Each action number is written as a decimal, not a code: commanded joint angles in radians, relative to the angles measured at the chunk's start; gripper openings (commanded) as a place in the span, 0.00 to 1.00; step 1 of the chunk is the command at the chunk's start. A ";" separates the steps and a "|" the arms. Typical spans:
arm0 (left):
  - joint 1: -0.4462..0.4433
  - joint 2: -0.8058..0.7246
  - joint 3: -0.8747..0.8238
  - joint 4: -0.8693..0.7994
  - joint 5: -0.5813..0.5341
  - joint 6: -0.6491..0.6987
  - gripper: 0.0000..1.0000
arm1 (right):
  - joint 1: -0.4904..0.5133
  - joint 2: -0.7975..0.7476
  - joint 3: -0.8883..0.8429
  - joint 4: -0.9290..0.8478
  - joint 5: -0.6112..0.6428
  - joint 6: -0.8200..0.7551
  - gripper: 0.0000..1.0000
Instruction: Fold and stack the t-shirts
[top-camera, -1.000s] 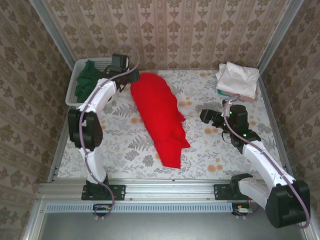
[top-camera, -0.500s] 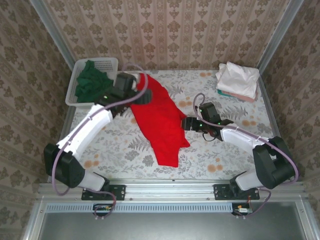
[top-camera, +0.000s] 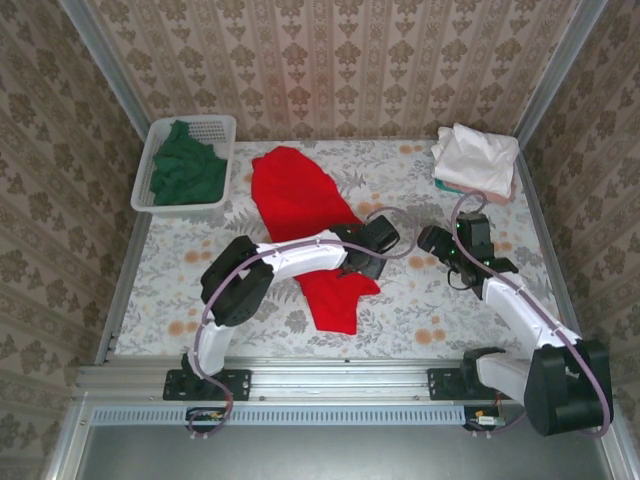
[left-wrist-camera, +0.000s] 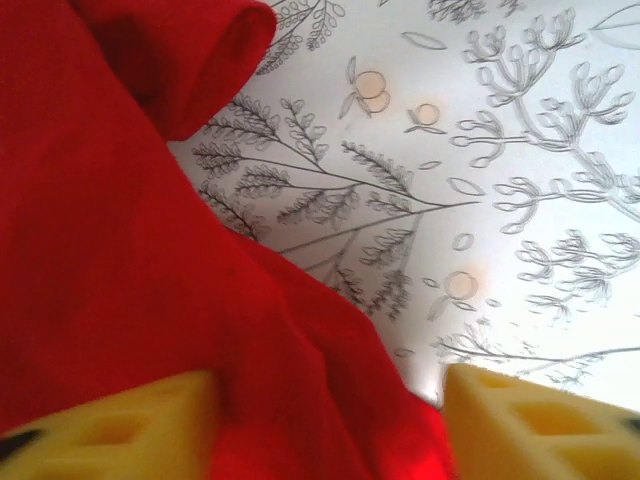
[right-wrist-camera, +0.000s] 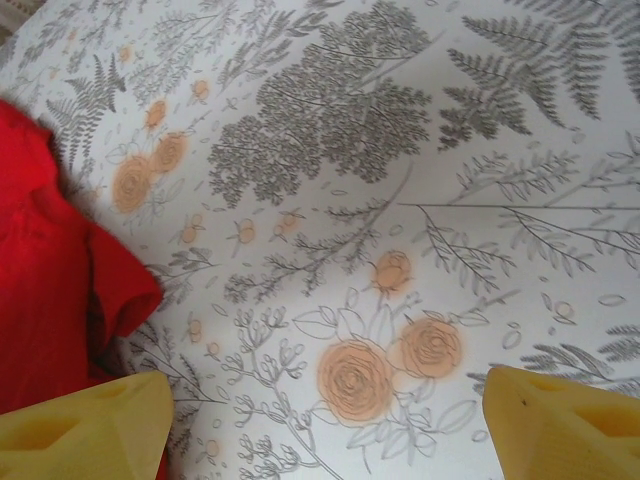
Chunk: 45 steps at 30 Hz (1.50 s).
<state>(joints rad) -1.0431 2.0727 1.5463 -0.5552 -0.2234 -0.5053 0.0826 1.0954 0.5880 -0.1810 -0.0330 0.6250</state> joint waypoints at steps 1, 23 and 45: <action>0.018 -0.011 0.023 -0.066 -0.060 -0.038 0.42 | -0.006 -0.025 -0.022 -0.026 0.010 0.004 0.82; 0.319 -0.793 -0.535 0.006 -0.018 -0.057 0.00 | 0.530 0.461 0.149 0.072 0.048 0.046 0.76; 0.681 -1.031 -0.168 -0.202 0.046 0.142 0.00 | 0.360 -0.185 0.394 -0.345 0.364 -0.157 0.00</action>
<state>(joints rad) -0.3710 1.0134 1.2995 -0.7345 -0.1940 -0.4271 0.4721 0.9943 0.9333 -0.4290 0.2470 0.5434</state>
